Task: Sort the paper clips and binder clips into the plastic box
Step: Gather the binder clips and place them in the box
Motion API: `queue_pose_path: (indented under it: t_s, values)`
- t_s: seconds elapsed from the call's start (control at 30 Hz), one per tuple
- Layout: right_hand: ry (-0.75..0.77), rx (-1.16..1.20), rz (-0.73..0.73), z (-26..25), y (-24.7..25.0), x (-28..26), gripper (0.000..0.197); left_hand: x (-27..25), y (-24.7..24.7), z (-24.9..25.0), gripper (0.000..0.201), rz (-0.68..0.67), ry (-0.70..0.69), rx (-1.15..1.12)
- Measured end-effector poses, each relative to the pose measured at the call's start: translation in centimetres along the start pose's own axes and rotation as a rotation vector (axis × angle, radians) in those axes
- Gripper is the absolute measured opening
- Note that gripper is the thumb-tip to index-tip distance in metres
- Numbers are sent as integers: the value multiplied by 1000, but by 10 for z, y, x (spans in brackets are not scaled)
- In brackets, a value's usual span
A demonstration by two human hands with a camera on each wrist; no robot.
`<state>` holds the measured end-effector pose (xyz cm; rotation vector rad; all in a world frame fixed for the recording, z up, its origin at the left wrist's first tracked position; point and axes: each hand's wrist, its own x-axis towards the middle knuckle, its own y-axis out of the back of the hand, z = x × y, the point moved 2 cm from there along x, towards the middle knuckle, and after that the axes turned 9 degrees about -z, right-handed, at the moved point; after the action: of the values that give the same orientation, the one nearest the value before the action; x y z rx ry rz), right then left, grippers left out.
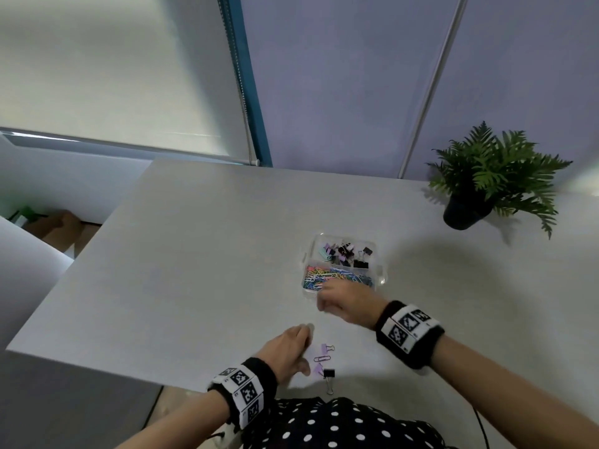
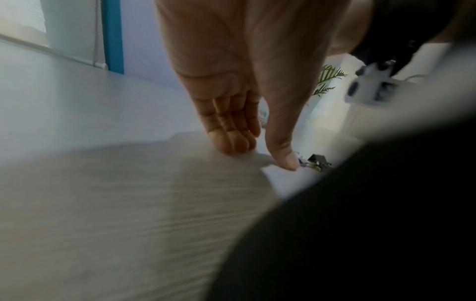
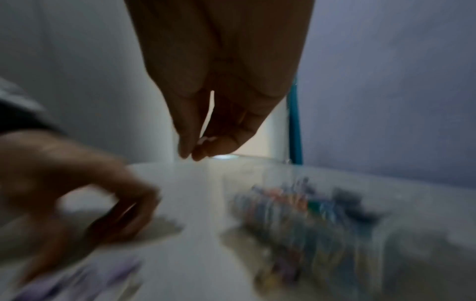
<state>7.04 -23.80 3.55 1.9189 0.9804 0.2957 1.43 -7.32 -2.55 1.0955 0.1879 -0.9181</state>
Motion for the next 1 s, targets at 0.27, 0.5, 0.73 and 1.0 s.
queue_pose_path:
  t_s: [0.27,0.5,0.73,1.0]
  values:
    - [6,-160,-155,-17,-75,-25,8,5,-5,-5,52,16,-102,-66]
    - [-5,-68,-98,1,-81,-40,15,14,-4,9,86,8,-179,75]
    - [-293,400,340,49,10,-29,4,25,-6,18,36,9,-266,231]
    - [-513,241,350,96,40,5,12,27,-10,6,30,22,-195,224]
